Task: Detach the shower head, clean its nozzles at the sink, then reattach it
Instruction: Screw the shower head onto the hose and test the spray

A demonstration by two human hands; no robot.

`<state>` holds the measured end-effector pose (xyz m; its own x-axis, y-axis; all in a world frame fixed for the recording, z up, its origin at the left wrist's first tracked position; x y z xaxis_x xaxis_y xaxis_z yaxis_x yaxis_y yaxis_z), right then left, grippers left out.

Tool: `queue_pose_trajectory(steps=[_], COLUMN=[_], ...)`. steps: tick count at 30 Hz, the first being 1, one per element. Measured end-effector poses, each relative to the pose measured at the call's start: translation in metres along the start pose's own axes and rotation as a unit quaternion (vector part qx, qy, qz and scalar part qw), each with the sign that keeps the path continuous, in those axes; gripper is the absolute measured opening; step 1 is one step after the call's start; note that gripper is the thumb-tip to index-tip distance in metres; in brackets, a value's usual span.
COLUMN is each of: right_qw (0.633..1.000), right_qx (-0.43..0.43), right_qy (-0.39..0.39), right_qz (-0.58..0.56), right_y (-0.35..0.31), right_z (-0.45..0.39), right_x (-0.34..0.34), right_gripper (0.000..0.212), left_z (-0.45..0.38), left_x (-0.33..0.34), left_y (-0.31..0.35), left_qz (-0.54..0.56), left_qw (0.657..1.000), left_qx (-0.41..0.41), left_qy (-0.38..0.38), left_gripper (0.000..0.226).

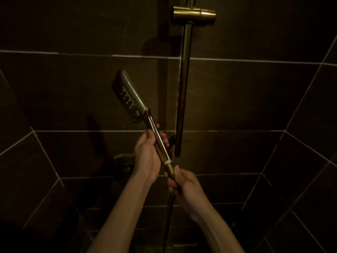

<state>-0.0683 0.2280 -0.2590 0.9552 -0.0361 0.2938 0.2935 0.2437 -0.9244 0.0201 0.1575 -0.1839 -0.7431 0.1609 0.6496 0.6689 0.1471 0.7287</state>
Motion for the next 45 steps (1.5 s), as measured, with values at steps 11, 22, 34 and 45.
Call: queue_pose_trajectory(steps=[11, 22, 34, 45], right_qw=[1.0, 0.999, 0.994, 0.994], right_qx=[-0.019, -0.023, -0.014, 0.0], right_qy=[0.014, 0.004, 0.003, 0.025], right_qz=[0.012, 0.045, 0.109, 0.103], right_y=[-0.004, -0.002, 0.0, 0.008], right_z=[0.003, 0.005, 0.009, 0.001], right_x=[0.0, 0.009, 0.01, 0.002], right_gripper=[0.037, 0.034, 0.028, 0.036], left_z=[-0.008, -0.011, -0.015, -0.013], left_x=[0.003, -0.007, -0.012, -0.005], left_y=[0.0, -0.006, -0.012, -0.012], left_qz=[-0.024, 0.054, 0.08, 0.088], left_qw=[0.992, 0.995, 0.995, 0.987], left_qx=[-0.088, -0.069, -0.054, -0.095], left_qy=[-0.084, -0.055, -0.03, -0.09], left_gripper=[0.043, 0.034, 0.021, 0.019])
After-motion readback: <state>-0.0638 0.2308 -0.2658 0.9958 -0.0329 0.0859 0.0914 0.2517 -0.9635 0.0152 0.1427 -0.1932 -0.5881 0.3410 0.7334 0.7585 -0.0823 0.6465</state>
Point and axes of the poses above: each hand's wrist, its own z-axis away from the middle knuckle, its own x-axis out of the palm, y = z × x, the point moved 8 cm from there along -z, towards the middle knuckle, and after that the axes turned 12 degrees about x, right-handed, at the moved point
